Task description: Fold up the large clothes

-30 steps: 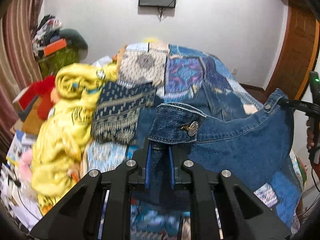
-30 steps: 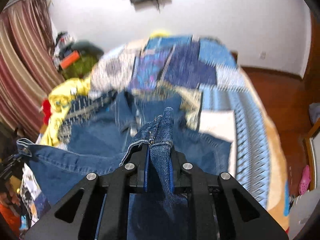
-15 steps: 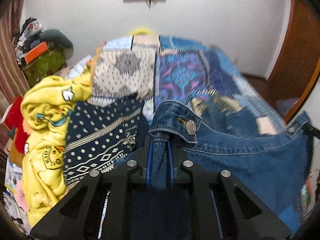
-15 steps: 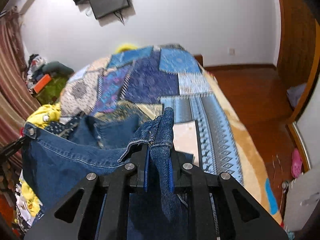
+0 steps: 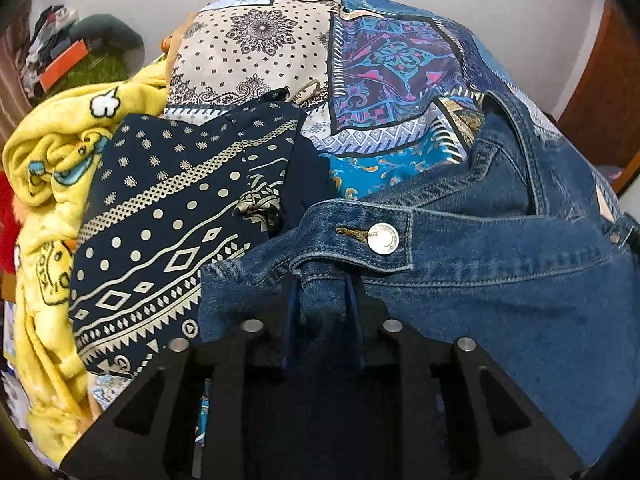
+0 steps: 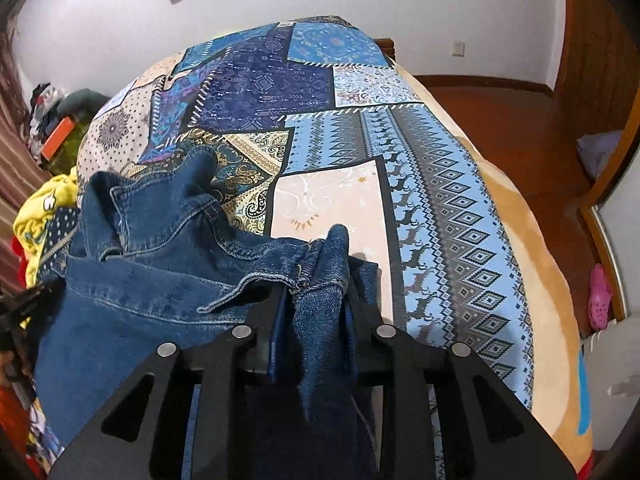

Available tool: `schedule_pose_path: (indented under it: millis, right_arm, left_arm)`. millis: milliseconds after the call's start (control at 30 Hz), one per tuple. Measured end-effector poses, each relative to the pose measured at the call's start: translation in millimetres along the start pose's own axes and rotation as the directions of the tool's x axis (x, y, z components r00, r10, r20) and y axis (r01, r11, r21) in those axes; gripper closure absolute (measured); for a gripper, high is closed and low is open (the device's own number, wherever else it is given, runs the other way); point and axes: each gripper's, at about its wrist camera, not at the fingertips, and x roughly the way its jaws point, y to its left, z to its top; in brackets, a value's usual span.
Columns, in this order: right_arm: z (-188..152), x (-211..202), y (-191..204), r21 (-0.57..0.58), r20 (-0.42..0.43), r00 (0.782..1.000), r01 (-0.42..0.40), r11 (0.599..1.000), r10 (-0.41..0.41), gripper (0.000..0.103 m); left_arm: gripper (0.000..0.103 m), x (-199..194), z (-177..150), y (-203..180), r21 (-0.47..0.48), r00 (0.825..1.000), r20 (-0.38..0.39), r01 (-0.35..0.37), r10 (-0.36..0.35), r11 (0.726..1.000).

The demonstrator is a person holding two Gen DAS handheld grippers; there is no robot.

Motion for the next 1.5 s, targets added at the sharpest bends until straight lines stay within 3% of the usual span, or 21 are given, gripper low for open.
schedule_pose_path:
  millis: [67, 133, 267, 400, 467, 667, 867, 1033, 1167, 1233, 1300, 1367, 1433, 1500]
  right_arm:
    - [0, -5, 2, -0.020, -0.009, 1.000, 0.026, 0.999, -0.026, 0.071]
    - [0, -7, 5, -0.049, -0.037, 0.995, 0.096, 0.994, -0.098, 0.045]
    - [-10, -29, 16, -0.160, -0.026, 0.982, 0.181, 0.970, -0.188, 0.043]
    - [-23, -56, 31, -0.229, -0.003, 0.981, 0.187, 0.955, -0.193, 0.042]
    - [-28, -66, 42, -0.246, 0.008, 0.985, 0.171, 0.954, -0.174, 0.038]
    - [-42, -83, 96, -0.283, 0.017, 0.999, 0.045, 0.958, -0.042, 0.033]
    - [-60, -68, 160, -0.340, -0.028, 0.996, -0.087, 0.936, 0.083, 0.033]
    - [-77, -42, 188, -0.378, -0.094, 0.992, -0.117, 0.918, 0.087, 0.033]
    - [-85, -29, 183, -0.399, -0.124, 0.991, -0.089, 0.913, 0.043, 0.033]
    - [-86, -29, 170, -0.385, -0.128, 0.990, -0.108, 0.917, 0.062, 0.023]
    - [-84, -35, 155, -0.341, -0.113, 0.991, -0.107, 0.934, 0.073, 0.022]
    - [-82, -38, 141, -0.308, -0.102, 0.993, -0.082, 0.948, 0.053, 0.022]
    - [-81, -41, 120, -0.259, -0.098, 0.995, -0.057, 0.964, 0.033, 0.021]
    - [-82, -44, 104, -0.226, -0.096, 0.995, -0.023, 0.974, 0.001, 0.021]
  left_arm:
    - [0.067, -4, -4, 0, 0.022, 1.000, -0.005, -0.021, 0.021, 1.000]
    - [0.061, -10, -10, 1, 0.046, 0.999, -0.026, -0.040, 0.041, 0.998]
    - [0.037, -26, -21, 4, 0.093, 0.994, -0.037, -0.096, 0.099, 0.991]
    - [0.034, -53, -35, 9, 0.131, 0.994, -0.030, -0.097, 0.102, 0.987]
    - [0.026, -70, -43, 12, 0.124, 0.997, -0.030, -0.071, 0.075, 0.990]
    - [0.025, -102, -57, 3, 0.097, 0.998, -0.021, 0.058, -0.056, 0.994]
    - [0.024, -107, -68, -30, 0.128, 0.981, -0.031, 0.195, -0.193, 0.972]
    - [0.023, -80, -73, -45, 0.138, 0.980, -0.078, 0.195, -0.185, 0.971]
    - [0.023, -66, -71, -30, 0.099, 0.983, -0.066, 0.179, -0.173, 0.979]
    - [0.023, -63, -70, -15, 0.042, 0.988, -0.058, 0.147, -0.144, 0.988]
    - [0.023, -59, -71, 1, -0.023, 0.978, -0.055, 0.202, -0.203, 0.979]
    - [0.024, -60, -75, 5, -0.040, 0.976, -0.045, 0.212, -0.214, 0.976]
    - [0.024, -65, -77, 4, -0.019, 0.981, -0.027, 0.194, -0.195, 0.981]
    - [0.023, -72, -80, 4, 0.009, 0.993, -0.001, 0.122, -0.122, 0.992]
